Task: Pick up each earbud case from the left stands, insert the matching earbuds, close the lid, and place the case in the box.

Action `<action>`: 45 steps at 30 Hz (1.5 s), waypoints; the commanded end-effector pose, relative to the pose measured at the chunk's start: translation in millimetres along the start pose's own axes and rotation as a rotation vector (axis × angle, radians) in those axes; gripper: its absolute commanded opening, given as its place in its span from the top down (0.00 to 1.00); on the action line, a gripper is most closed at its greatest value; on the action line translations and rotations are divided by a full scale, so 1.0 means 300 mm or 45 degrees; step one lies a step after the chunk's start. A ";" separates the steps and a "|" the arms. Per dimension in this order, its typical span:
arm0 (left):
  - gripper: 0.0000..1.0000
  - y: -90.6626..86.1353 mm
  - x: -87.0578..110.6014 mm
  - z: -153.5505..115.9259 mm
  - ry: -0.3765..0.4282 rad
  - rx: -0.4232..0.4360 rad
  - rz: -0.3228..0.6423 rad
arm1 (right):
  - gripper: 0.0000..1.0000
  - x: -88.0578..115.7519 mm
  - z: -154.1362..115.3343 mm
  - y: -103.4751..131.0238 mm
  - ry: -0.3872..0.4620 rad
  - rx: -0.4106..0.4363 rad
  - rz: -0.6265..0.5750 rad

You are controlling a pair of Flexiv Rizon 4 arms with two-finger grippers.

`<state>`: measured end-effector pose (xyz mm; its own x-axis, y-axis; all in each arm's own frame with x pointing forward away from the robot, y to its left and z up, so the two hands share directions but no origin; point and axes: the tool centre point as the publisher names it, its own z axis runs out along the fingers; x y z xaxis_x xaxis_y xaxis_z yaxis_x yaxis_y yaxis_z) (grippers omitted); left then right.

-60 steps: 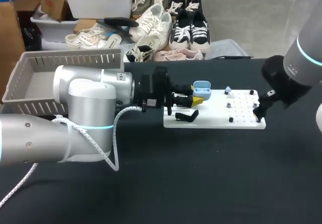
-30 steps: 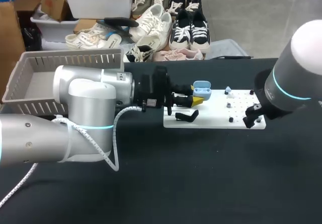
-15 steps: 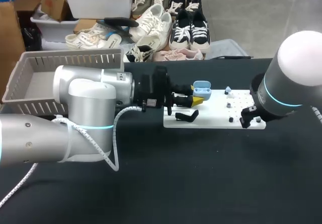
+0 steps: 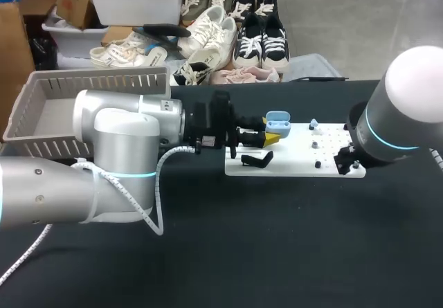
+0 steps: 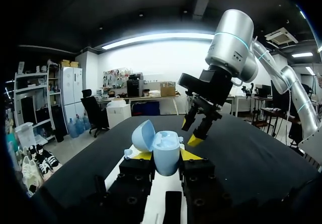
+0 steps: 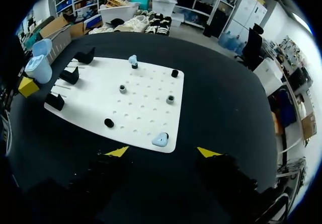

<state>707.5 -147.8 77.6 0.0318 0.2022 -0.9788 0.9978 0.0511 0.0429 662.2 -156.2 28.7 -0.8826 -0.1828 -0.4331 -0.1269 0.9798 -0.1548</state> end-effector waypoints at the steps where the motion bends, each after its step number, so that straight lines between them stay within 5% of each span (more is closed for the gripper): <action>1: 1.00 -0.007 0.001 0.000 -0.002 -0.010 0.002 | 0.23 0.006 -0.001 0.007 -0.014 0.029 0.011; 22: 1.00 -0.007 0.001 0.000 -0.002 -0.010 0.002 | 0.49 -0.010 -0.005 0.013 0.017 0.117 0.021; 45: 1.00 -0.007 0.001 0.000 -0.002 -0.010 0.002 | 0.56 -0.022 0.034 0.018 0.062 0.129 0.001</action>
<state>707.5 -147.8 77.6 0.0318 0.2021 -0.9788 0.9978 0.0511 0.0430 670.3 -151.2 23.3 -0.9036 -0.1764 -0.3904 -0.0838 0.9665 -0.2426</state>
